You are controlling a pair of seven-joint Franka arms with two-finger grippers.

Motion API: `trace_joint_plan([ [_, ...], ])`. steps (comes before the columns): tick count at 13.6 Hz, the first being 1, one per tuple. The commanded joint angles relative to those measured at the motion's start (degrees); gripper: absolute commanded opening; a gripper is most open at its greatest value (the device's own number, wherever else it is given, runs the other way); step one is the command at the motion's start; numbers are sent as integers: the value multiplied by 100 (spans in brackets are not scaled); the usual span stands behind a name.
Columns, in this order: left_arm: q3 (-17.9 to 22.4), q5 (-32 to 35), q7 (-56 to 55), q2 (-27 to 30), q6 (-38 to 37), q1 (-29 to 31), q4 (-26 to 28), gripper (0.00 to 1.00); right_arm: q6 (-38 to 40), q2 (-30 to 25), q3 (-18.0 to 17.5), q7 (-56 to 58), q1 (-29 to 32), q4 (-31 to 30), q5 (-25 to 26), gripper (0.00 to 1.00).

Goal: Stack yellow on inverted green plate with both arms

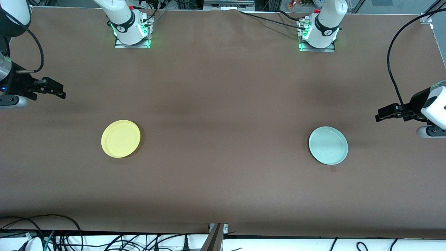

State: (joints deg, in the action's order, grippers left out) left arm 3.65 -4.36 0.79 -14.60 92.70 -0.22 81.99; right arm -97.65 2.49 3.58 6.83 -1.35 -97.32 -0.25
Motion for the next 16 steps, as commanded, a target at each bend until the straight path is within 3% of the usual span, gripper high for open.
trace_joint_plan([
  [1,13,-4,9,-8,-50,-5,-78,100,115,-12,-77,-50,12,117,-28,100],
  [7,13,-13,-8,-95,-50,-48,-227,100,369,-30,-156,12,-93,125,60,100],
  [11,57,-65,53,-314,-33,74,-227,100,431,-82,-647,-50,-94,169,51,100],
  [13,40,-101,62,-534,-7,267,-227,100,143,40,-727,-120,-215,135,330,100],
  [14,39,-101,158,-691,-7,285,-219,100,-538,336,-675,-207,-164,221,358,100],
  [16,22,-109,500,-929,28,268,-227,100,-685,523,-596,-235,-129,380,437,100],
])
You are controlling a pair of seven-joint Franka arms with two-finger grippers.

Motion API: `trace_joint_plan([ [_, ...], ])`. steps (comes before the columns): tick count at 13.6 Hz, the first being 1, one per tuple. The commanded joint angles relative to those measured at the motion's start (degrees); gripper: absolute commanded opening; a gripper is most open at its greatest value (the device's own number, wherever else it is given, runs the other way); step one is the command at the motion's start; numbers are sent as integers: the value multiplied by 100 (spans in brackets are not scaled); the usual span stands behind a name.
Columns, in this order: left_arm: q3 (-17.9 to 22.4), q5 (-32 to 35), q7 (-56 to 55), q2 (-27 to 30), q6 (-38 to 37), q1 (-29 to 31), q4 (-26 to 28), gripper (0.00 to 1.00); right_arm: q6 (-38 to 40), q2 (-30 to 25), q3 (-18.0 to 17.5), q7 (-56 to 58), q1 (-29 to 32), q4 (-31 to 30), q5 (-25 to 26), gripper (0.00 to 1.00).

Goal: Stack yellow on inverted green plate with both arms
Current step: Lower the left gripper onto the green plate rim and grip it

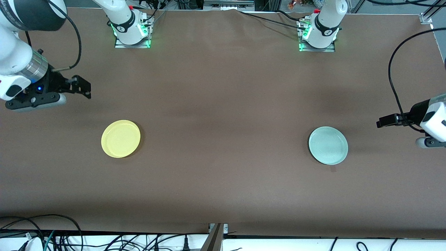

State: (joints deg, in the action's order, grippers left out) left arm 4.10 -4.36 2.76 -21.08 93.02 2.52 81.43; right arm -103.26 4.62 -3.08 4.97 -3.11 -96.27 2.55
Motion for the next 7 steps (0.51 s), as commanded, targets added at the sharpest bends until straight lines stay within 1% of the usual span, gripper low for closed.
trace_joint_plan([
  [1,-23,-118,365,-404,23,-15,-171,100,-159,320,80,-127,39,223,210,100],
  [3,-32,-214,400,-625,574,46,-57,100,-133,416,124,-408,126,223,343,100],
  [5,-23,-398,680,-739,856,99,75,100,-115,355,124,-392,118,275,360,100],
  [7,-23,-417,865,-722,1356,160,469,100,120,206,98,-400,118,267,308,100],
])
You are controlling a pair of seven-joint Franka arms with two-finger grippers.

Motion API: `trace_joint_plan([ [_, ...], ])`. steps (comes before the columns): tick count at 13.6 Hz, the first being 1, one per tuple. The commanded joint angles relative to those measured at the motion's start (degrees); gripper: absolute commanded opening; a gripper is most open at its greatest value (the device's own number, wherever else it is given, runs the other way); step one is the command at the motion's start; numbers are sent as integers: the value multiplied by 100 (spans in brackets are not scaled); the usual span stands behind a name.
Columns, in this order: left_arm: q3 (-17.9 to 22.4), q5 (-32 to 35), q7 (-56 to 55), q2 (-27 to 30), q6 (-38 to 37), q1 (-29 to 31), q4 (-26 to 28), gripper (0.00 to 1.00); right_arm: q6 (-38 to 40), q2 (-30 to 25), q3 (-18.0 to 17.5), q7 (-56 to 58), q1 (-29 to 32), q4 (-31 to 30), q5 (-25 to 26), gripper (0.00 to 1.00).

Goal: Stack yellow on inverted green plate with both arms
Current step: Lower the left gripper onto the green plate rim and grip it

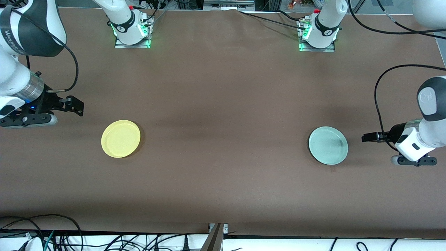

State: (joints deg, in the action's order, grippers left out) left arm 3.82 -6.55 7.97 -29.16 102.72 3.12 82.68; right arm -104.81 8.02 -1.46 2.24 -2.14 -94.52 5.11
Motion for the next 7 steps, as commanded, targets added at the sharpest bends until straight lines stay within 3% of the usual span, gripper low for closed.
trace_joint_plan([
  [1,5,-284,485,95,702,127,623,100,381,-142,-74,-136,29,100,-18,100],
  [3,22,-478,819,182,1484,136,1256,100,452,-247,-39,-162,21,92,-535,100],
  [5,14,-557,916,183,1890,206,1618,100,479,-501,-39,-145,21,92,-529,100],
  [7,14,-698,1284,183,2233,206,1873,100,610,-564,223,-102,29,100,-608,100],
])
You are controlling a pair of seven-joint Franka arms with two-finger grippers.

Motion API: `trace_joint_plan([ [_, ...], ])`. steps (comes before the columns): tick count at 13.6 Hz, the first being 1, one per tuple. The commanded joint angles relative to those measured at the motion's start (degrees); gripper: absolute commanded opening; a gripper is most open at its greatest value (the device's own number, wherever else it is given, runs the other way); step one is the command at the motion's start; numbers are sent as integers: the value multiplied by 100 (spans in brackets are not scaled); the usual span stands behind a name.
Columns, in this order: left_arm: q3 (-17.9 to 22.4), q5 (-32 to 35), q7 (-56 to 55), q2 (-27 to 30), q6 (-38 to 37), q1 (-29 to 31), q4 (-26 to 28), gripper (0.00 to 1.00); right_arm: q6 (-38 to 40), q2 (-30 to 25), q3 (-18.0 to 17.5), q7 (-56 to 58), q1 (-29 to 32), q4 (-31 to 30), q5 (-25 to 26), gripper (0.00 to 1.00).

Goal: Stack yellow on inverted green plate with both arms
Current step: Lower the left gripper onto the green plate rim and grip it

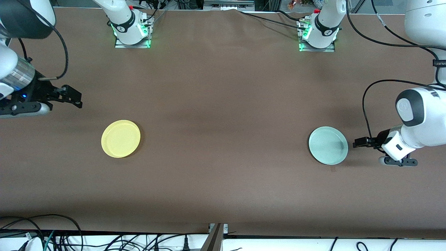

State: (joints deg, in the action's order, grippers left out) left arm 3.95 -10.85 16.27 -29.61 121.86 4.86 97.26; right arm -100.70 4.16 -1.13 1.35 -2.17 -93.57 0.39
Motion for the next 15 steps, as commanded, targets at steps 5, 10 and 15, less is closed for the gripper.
trace_joint_plan([
  [5,0,-829,902,-88,891,164,636,100,666,-292,262,32,33,76,-127,100],
  [10,0,-1762,1976,-511,1085,235,636,100,727,-292,473,50,41,84,-136,100],
  [15,0,-1910,2309,-669,1085,279,636,100,956,-292,482,76,33,93,-337,100],
])
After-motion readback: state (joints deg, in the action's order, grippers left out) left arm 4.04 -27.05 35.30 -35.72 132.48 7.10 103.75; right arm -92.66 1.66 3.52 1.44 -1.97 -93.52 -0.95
